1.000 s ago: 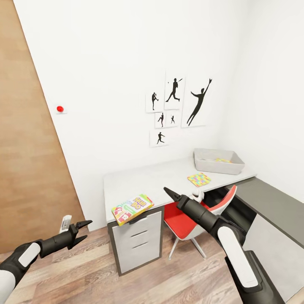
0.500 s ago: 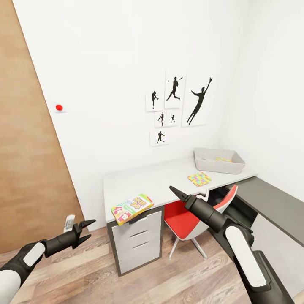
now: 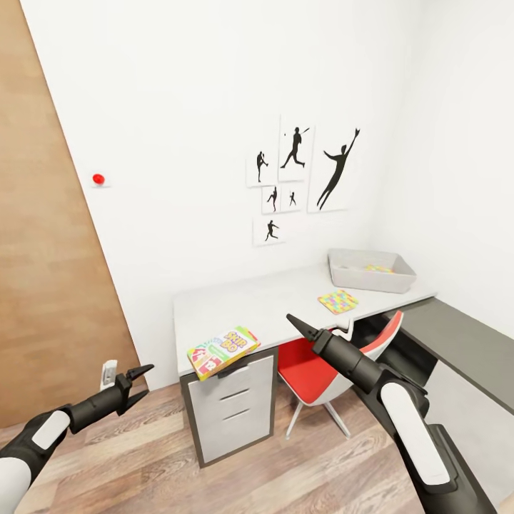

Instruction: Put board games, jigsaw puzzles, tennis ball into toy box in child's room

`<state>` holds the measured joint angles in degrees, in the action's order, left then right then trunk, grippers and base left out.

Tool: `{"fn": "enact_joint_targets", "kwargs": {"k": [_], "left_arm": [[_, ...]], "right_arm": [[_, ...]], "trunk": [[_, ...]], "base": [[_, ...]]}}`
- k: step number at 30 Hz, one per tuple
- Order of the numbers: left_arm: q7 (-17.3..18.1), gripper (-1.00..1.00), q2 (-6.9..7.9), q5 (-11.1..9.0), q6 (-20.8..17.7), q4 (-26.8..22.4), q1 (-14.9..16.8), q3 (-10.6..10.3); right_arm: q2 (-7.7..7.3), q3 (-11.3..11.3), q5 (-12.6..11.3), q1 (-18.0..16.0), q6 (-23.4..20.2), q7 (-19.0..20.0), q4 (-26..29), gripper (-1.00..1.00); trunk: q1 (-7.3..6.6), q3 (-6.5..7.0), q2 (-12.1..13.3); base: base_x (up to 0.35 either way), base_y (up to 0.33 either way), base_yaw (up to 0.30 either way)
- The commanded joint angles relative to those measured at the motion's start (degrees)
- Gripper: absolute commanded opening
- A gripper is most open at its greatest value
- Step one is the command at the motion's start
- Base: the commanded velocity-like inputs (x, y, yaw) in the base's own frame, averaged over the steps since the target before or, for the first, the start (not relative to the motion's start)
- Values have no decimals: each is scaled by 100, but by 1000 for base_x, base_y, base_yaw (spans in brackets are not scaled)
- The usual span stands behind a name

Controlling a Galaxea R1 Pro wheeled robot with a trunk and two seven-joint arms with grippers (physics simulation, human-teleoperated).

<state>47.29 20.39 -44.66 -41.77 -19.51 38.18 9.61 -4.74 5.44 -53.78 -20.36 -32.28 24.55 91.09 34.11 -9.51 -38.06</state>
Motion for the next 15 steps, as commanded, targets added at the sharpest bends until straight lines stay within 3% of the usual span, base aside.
{"fn": "enact_joint_targets", "kwargs": {"k": [1, 15], "left_arm": [[7, 100, -1, -4, -12, 4, 5, 19], [-57, 100, 5, 10, 123, 71, 5, 32]], "right_arm": [[-1, 1, -36, -5, -23, -6, 0, 100], [-2, 1, -36, -3, -12, -13, -12, 100]], "trunk": [[24, -28, -50], [332, -279, -611]], "base": [[0, 0, 0], [0, 0, 0]]}}
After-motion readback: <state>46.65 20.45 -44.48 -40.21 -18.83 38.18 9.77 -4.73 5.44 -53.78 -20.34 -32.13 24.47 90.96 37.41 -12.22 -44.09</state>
